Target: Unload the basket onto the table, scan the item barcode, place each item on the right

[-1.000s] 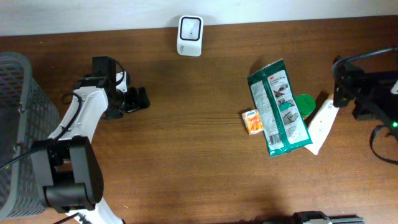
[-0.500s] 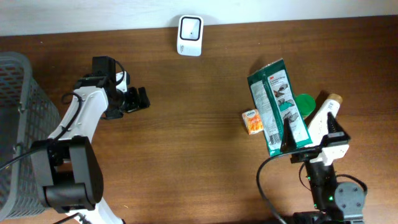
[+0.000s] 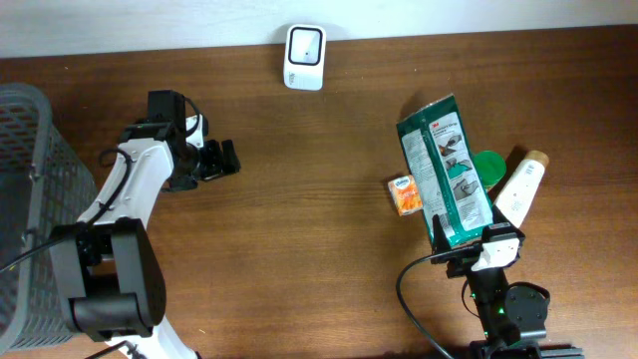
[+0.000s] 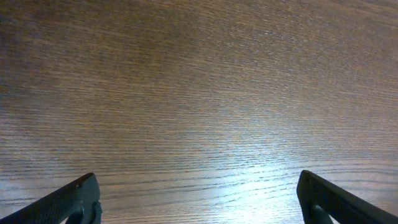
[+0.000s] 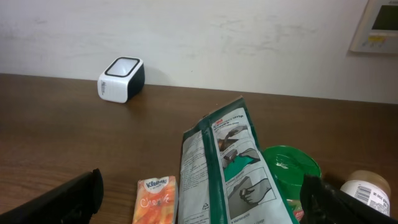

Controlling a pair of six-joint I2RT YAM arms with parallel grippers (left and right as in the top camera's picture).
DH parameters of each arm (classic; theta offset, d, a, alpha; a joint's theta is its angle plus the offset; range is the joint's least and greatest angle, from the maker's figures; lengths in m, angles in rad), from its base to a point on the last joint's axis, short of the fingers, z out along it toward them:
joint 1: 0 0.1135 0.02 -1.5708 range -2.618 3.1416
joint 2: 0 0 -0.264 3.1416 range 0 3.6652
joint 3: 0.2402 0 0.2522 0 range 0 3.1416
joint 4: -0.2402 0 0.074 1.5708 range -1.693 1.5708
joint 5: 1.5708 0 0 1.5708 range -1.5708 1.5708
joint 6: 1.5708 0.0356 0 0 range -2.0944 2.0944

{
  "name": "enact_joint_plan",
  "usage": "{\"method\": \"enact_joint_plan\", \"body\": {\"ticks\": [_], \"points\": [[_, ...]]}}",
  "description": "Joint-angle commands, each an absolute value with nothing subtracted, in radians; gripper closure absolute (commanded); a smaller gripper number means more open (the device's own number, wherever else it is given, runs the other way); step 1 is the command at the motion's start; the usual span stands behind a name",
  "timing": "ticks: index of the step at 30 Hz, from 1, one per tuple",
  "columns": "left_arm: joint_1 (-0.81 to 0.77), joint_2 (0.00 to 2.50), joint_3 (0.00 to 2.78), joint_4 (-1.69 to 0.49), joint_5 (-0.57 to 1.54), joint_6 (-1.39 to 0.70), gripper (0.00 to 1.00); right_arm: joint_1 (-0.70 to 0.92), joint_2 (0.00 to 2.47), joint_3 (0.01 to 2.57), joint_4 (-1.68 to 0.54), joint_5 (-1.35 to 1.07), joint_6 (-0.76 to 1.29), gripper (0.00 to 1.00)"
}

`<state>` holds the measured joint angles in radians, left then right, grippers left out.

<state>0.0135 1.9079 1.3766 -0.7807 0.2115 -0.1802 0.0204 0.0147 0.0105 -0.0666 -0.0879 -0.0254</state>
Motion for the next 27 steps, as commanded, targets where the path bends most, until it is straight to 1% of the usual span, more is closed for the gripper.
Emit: {"method": "enact_joint_plan", "body": {"ticks": [1,17,19,25,27], "points": [[0.016,1.901,1.383,-0.779,0.212,-0.178,0.01,0.027,0.003,0.006,-0.072,-0.094,-0.018,0.02],[0.016,1.884,1.383,-0.779,0.212,-0.178,0.01,0.027,0.004,0.006,-0.072,-0.094,-0.018,0.02],[0.009,1.836,1.383,-0.779,0.212,-0.178,0.01,0.027,0.004,0.006,-0.072,-0.094,-0.018,0.01],[-0.026,1.563,1.38,-0.77,-0.029,-0.177,0.01,0.027,0.004,0.006,-0.072,-0.094,-0.018,0.02],[-0.025,1.496,1.368,-0.729,-0.038,-0.137,0.01,0.027,0.004,0.006,-0.072,-0.094,-0.018,0.02]]}}
